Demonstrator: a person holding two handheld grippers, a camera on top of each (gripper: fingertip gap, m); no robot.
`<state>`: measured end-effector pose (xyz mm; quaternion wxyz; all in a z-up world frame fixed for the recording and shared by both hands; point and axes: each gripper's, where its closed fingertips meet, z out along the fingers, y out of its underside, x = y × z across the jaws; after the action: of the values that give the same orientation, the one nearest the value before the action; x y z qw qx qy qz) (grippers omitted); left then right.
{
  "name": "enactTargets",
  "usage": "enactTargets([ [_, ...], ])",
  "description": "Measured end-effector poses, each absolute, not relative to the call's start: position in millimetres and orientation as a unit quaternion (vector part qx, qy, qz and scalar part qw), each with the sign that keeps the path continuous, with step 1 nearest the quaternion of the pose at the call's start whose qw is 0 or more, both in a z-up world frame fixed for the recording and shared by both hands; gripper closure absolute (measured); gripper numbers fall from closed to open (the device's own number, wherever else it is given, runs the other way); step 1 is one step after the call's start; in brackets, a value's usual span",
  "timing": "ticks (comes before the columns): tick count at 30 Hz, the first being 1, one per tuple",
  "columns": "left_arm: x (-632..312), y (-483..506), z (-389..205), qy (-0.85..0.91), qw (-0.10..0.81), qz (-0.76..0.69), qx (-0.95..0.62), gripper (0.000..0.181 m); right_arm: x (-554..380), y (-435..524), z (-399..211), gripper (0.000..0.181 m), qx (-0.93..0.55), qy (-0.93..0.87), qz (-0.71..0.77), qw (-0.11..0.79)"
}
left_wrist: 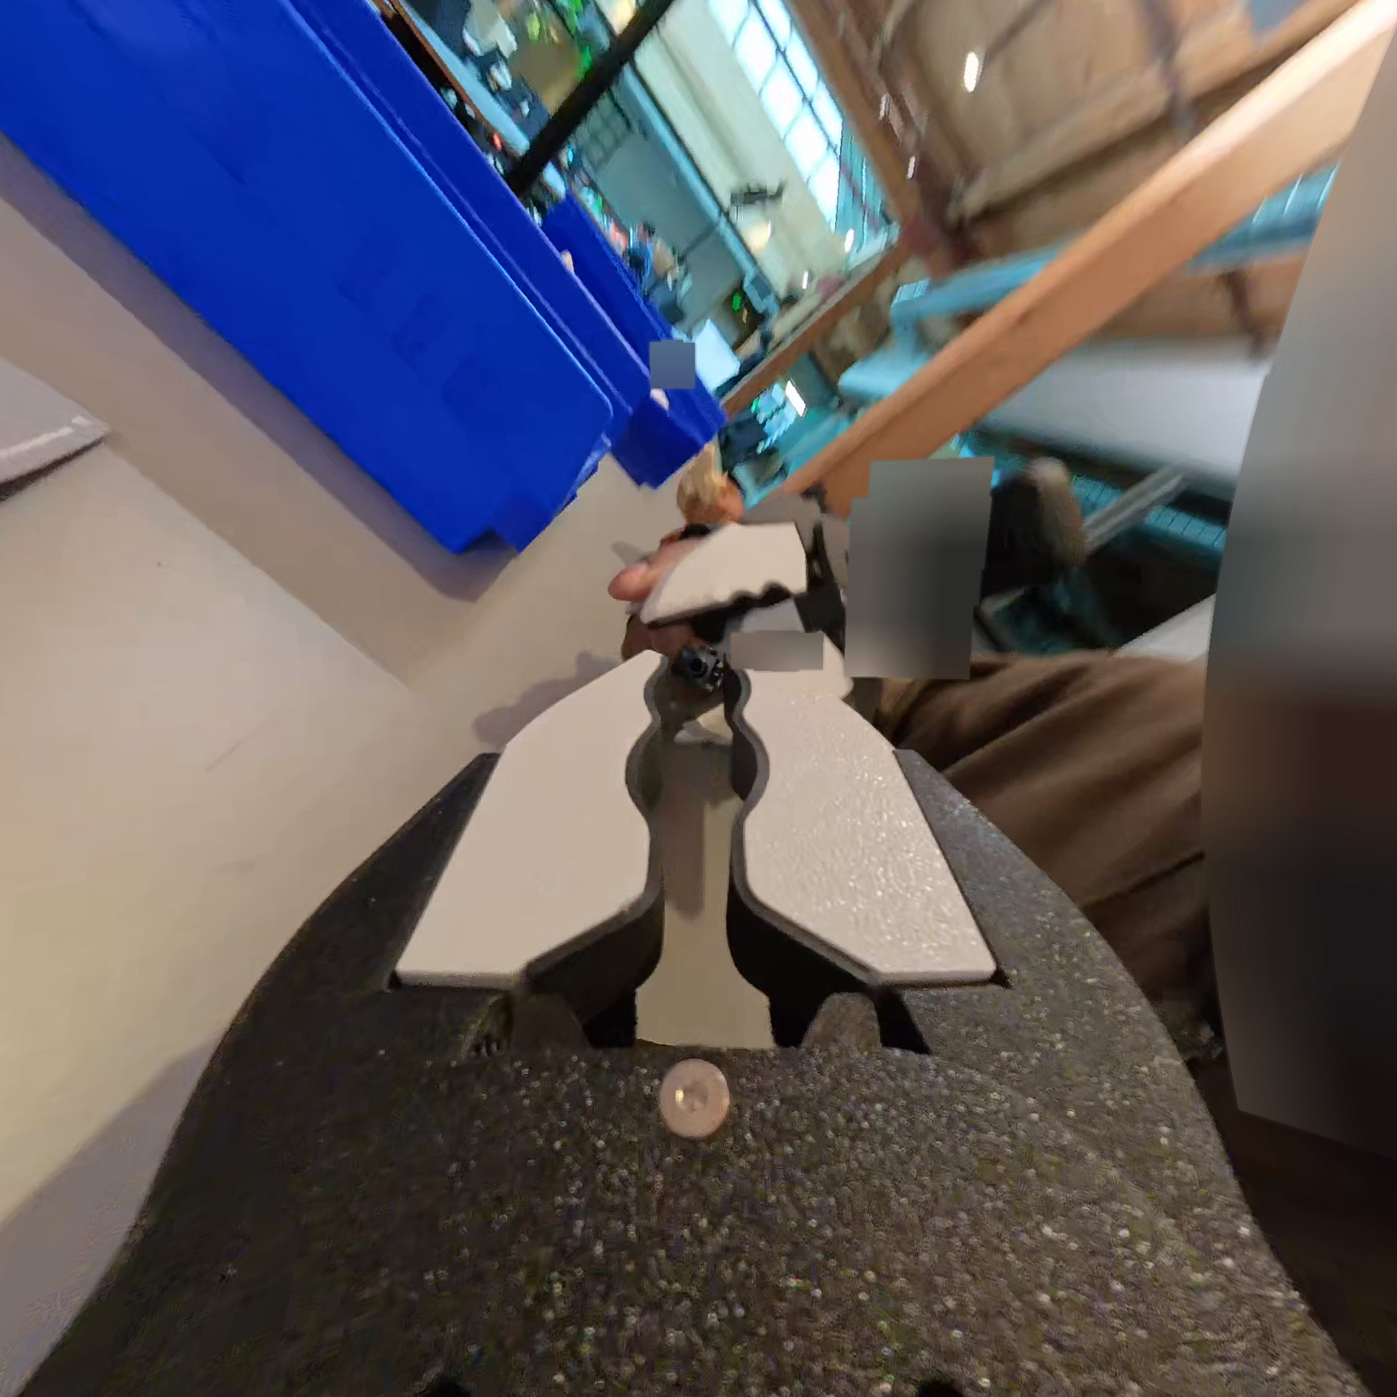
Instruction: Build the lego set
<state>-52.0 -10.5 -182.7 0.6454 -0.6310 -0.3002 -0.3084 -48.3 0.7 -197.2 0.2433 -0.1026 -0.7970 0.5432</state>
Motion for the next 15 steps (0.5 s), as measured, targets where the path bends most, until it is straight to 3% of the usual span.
enactTargets([
  [6, -58.1, -3.1, -187.2, -0.39, 0.643, -0.366, -0.548, 0.168, -54.8, -6.3, -186.5, 0.157, -0.047, -0.769, 0.521, 0.368],
  [15, -51.5, 2.9, -188.9, -0.399, 0.636, -0.386, -0.536, 0.168, -57.2, -8.6, -191.8, 0.171, -0.043, -0.773, 0.516, 0.367],
])
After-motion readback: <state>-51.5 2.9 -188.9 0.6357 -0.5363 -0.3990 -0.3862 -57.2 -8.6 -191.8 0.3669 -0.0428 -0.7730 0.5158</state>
